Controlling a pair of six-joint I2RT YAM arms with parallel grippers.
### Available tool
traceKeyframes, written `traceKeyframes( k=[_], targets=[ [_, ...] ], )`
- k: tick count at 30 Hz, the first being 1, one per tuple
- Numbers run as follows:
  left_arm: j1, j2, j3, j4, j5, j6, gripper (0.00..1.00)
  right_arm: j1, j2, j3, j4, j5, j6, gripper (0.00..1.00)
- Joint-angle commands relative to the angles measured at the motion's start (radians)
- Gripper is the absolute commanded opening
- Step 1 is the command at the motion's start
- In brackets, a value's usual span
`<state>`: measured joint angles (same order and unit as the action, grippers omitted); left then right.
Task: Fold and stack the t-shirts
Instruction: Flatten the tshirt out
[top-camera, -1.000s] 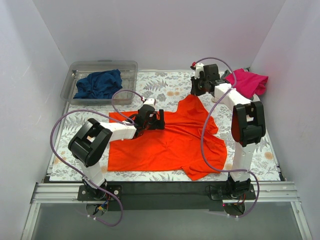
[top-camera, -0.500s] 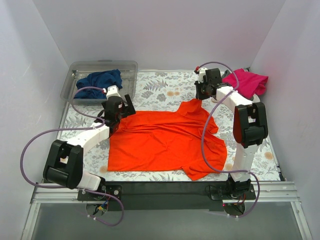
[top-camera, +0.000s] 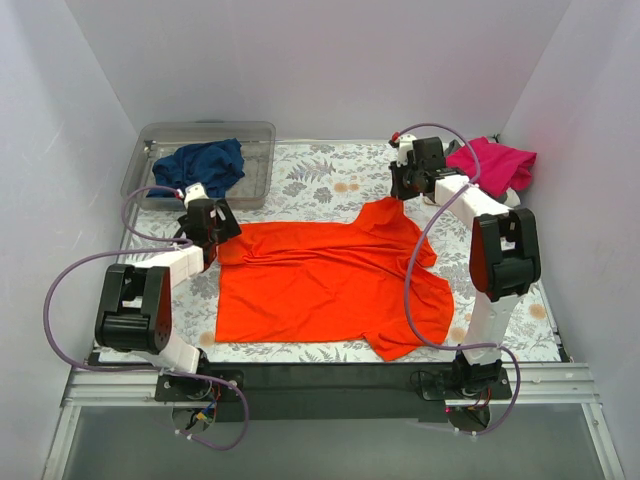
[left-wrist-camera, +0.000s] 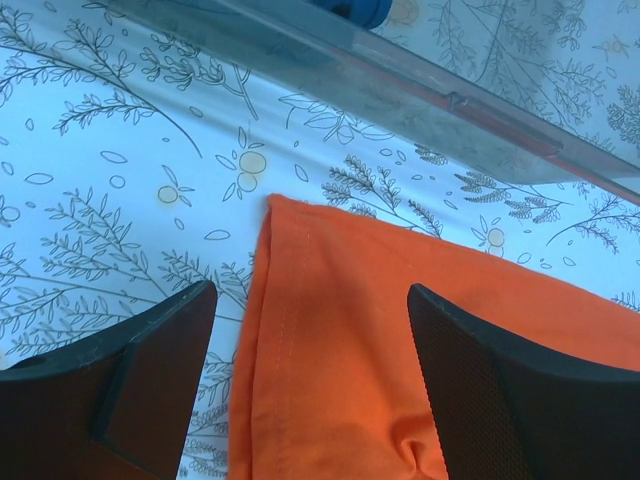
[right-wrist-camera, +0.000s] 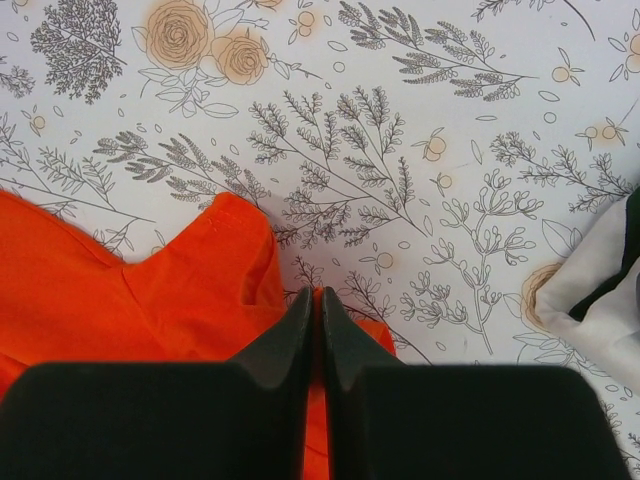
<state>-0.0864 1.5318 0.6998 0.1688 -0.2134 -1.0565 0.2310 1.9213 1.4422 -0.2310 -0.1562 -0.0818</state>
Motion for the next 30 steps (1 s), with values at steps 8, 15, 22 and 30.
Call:
traceKeyframes(
  k=[8, 15, 22, 30],
  targets=[
    [0.04, 0.117, 0.052, 0.081, 0.045, 0.009, 0.65, -0.001, -0.053, -0.022, 0.036, -0.014, 0.002, 0.01],
    [0.042, 0.163, 0.076, 0.098, 0.025, 0.01, 0.53, -0.002, -0.058, -0.029, 0.038, -0.008, -0.001, 0.01],
    [0.042, 0.203, 0.115, 0.083, 0.023, 0.02, 0.42, -0.009, -0.07, -0.045, 0.038, -0.008, -0.001, 0.01],
    [0.042, 0.217, 0.124, 0.091, 0.008, 0.033, 0.07, -0.012, -0.071, -0.049, 0.039, -0.017, 0.002, 0.01]
  ],
)
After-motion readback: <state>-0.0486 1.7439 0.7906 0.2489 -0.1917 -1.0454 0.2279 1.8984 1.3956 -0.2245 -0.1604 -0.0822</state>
